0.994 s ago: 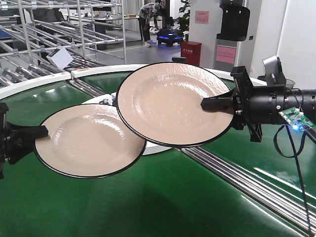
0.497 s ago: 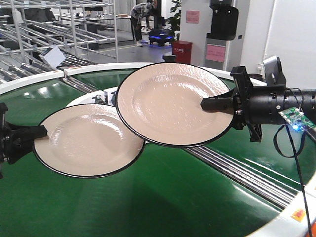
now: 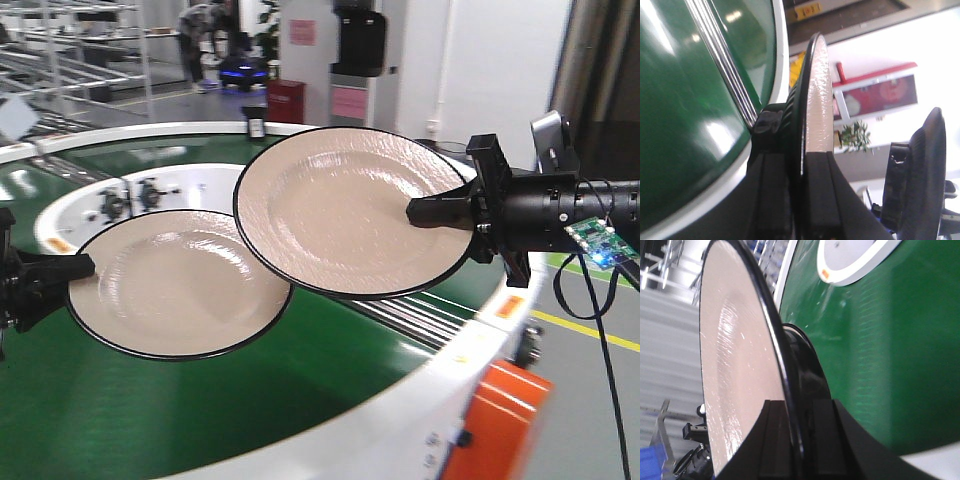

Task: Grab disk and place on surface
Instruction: 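Hold both plates raised while the base drives to the steel table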

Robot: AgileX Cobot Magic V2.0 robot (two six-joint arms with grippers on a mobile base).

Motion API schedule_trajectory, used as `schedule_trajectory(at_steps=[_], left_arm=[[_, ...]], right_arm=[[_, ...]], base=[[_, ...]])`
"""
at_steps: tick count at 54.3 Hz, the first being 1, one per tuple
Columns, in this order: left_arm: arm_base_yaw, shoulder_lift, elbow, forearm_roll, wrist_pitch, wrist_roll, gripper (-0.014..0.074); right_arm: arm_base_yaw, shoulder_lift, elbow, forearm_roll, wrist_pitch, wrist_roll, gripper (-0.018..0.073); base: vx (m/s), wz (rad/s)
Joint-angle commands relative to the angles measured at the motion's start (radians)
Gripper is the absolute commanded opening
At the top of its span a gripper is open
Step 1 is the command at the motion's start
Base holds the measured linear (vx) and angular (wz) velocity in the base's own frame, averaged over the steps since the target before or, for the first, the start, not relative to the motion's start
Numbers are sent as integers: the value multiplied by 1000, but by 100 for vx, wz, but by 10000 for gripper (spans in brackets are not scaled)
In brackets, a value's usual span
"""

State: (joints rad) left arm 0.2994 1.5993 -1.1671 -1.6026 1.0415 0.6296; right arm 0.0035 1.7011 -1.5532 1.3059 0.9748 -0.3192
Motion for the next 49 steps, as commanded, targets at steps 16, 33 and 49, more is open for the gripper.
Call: schedule_trajectory(at_steps=[16, 33, 49], left_arm=[[-5, -54, -31, -182, 57, -15, -1], [-5, -54, -31, -182, 57, -15, -1], [-5, -54, -31, -182, 57, -15, -1]], right_arm=[[-4, -58, -42, 127, -12, 4, -5], [-4, -58, -42, 127, -12, 4, -5], [-4, -58, -42, 127, -12, 3, -5]], base=[[-21, -62], [-17, -72], [-11, -70]])
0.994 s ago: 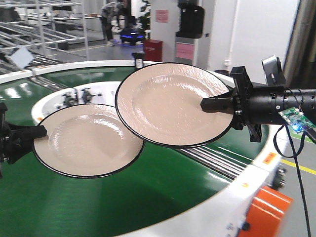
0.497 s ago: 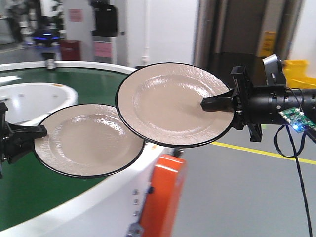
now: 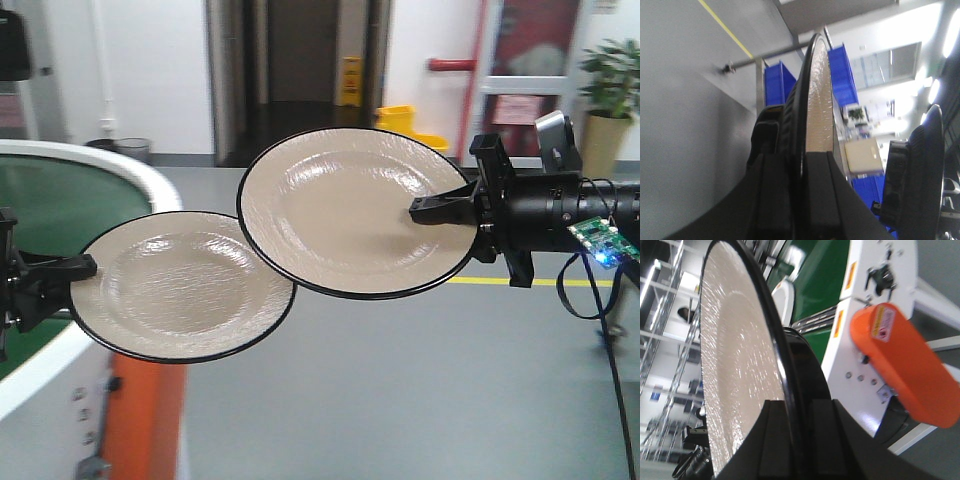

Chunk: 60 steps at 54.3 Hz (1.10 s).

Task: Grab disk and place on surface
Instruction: 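Hold both plates raised while the base drives to the steel table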

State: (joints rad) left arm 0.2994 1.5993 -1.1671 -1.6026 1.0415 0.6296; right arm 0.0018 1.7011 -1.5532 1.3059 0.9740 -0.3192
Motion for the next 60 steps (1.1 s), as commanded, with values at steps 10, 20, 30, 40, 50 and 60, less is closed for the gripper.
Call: schedule_trajectory(at_steps=[10, 20, 30, 40, 50, 60], left_arm=[[-5, -54, -31, -182, 57, -15, -1], [-5, -54, -31, -182, 57, -15, -1], [-5, -54, -31, -182, 56, -15, -1], [-5, -54, -31, -182, 55, -15, -1], [-5, -54, -31, -182, 55, -15, -1], [-5, -54, -31, -182, 54, -15, -1]], right_arm=[[-2, -58, -42, 127, -12, 3, -5], [-2, -58, -42, 127, -12, 3, -5], [-2, -58, -42, 127, -12, 3, -5], [-2, -58, -42, 127, -12, 3, -5], [-2, -58, -42, 127, -12, 3, -5], [-2, -58, -42, 127, -12, 0, -5]], base=[[-3, -58], [2, -45], [7, -31], [9, -23], [11, -19], [13, -15]])
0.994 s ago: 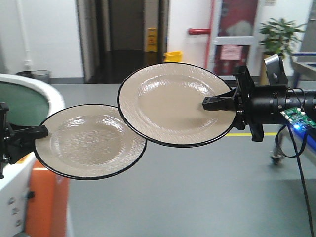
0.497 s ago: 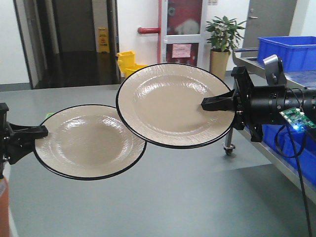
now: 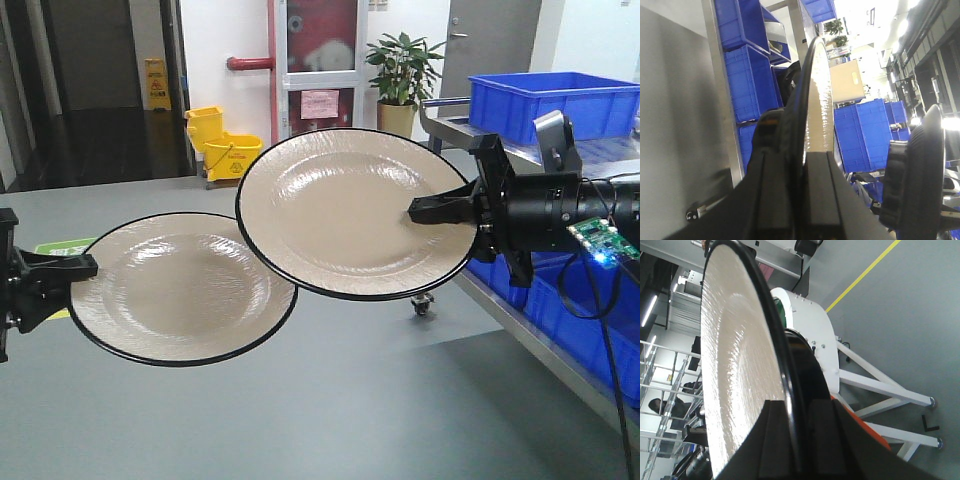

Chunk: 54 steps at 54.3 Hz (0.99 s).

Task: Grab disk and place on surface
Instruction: 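Hold both plates raised while the base drives to the steel table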

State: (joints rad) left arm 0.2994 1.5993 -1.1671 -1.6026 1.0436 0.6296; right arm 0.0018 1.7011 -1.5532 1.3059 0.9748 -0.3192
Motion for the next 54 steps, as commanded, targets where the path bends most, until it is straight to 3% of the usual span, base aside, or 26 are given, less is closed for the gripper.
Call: schedule_trajectory(at_steps=[1, 54], left_arm=[[-5, -54, -31, -182, 52, -15, -1], [-5, -54, -31, -181, 52, -15, -1]], right_arm=[[-2, -58, -42, 127, -12, 0, -5], [-2, -58, -42, 127, -12, 0, -5]], base=[[15, -10], [24, 1]])
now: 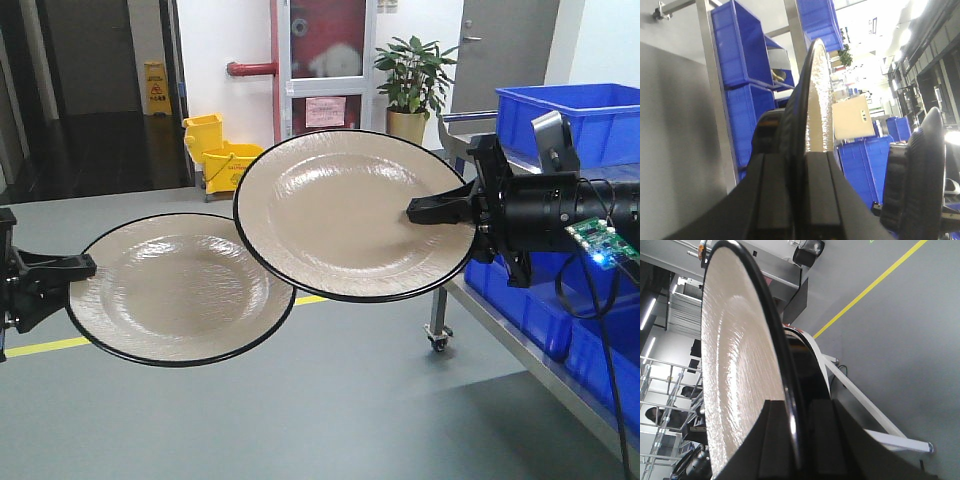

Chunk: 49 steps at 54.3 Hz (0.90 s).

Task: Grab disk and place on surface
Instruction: 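Hold both plates raised while the base drives to the steel table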

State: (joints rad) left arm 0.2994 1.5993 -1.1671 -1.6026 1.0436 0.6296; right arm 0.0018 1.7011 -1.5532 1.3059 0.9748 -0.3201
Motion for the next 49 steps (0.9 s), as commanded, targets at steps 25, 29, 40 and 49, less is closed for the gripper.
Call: schedule_trajectory(at_steps=[25, 29, 40, 49], left_arm=[[-5, -54, -31, -182, 52, -15, -1], [-5, -54, -31, -182, 52, -15, -1], [-5, -54, -31, -182, 52, -15, -1], [-5, -54, -31, -182, 52, -15, -1]], right_arm=[[-2, -58, -42, 127, -12, 1, -5], [-2, -58, -42, 127, -12, 1, -5], [-2, -58, -42, 127, -12, 1, -5], [-2, -58, -42, 127, -12, 1, -5]], base=[[34, -10], [37, -22], [38, -26], [38, -33]])
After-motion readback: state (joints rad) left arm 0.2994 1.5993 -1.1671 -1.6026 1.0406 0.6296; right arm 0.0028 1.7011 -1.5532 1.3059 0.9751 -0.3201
